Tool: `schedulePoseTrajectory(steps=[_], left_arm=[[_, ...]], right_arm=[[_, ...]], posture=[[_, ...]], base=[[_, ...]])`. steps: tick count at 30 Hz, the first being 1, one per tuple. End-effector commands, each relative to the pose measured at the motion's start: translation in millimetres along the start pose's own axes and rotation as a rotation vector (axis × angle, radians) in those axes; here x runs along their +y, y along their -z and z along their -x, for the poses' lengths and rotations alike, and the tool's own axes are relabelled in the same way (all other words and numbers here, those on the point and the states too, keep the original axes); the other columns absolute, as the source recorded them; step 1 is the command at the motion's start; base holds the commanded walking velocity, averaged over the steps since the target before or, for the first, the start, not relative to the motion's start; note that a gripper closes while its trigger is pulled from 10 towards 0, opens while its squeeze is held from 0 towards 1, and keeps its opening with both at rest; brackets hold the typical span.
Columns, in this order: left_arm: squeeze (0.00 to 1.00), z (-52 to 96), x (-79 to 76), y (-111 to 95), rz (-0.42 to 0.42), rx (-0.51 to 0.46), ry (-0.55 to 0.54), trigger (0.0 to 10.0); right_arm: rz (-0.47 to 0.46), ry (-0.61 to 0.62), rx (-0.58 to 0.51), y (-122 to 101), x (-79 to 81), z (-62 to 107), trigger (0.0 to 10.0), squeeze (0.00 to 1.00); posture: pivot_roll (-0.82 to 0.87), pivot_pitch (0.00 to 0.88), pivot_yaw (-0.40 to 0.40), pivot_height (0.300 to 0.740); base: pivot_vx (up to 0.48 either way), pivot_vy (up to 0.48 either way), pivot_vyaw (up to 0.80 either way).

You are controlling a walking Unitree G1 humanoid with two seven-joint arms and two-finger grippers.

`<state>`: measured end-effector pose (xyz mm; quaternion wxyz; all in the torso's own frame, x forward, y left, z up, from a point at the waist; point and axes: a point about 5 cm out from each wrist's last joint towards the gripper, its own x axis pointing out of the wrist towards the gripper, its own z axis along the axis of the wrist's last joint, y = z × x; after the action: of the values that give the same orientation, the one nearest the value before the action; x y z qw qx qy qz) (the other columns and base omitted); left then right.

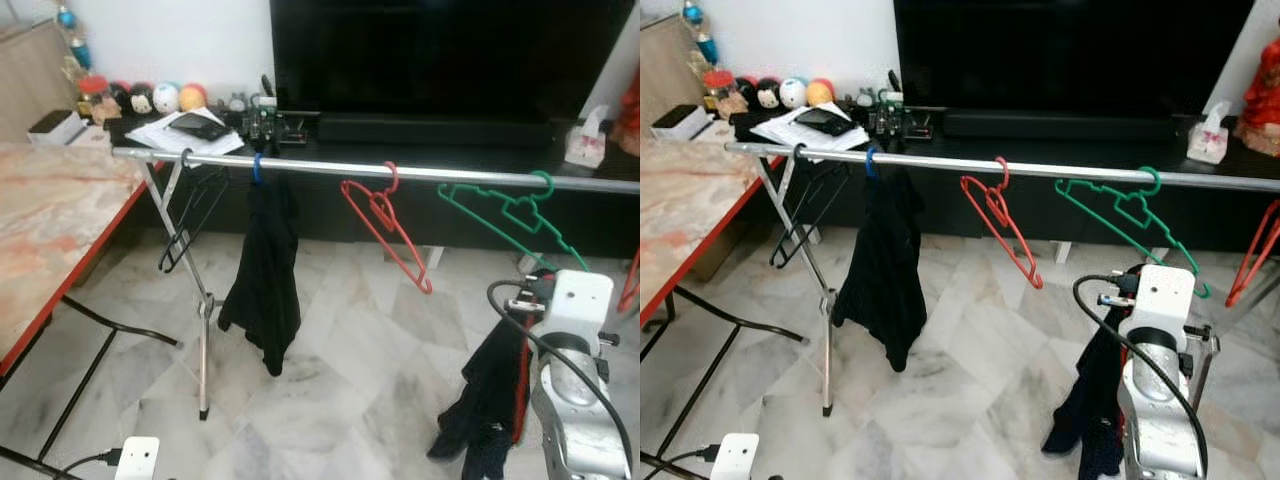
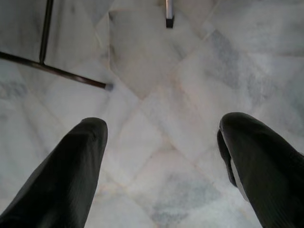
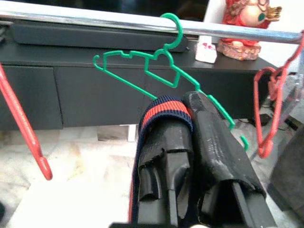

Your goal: Hang hanger

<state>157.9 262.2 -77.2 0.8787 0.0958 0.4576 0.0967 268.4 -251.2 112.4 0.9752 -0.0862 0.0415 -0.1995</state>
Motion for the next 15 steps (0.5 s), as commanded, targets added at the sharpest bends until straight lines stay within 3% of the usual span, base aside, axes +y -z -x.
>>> schedulePoseTrajectory(steps=[1,15], left_arm=[[0.00,0.5,-1.1,3.0,-0.007,0.012,0.004,10.0],[0.00,0.7,-1.1,4.0,-0.005,0.015,0.004,10.0]], right_arm=[[-0.007,0.010,-0.030,-5.5,-3.0,-2.3,10.0,0.00],[-0.019,0.003,-0.018,-4.4,0.0,-2.1,10.0,0.00]], posture=[[-0.18,0.009,0.020,0.740],[-0.18,0.001,0.020,0.740]], base=[[0.000,-0.296,0.00],[0.000,-0.298,0.00]])
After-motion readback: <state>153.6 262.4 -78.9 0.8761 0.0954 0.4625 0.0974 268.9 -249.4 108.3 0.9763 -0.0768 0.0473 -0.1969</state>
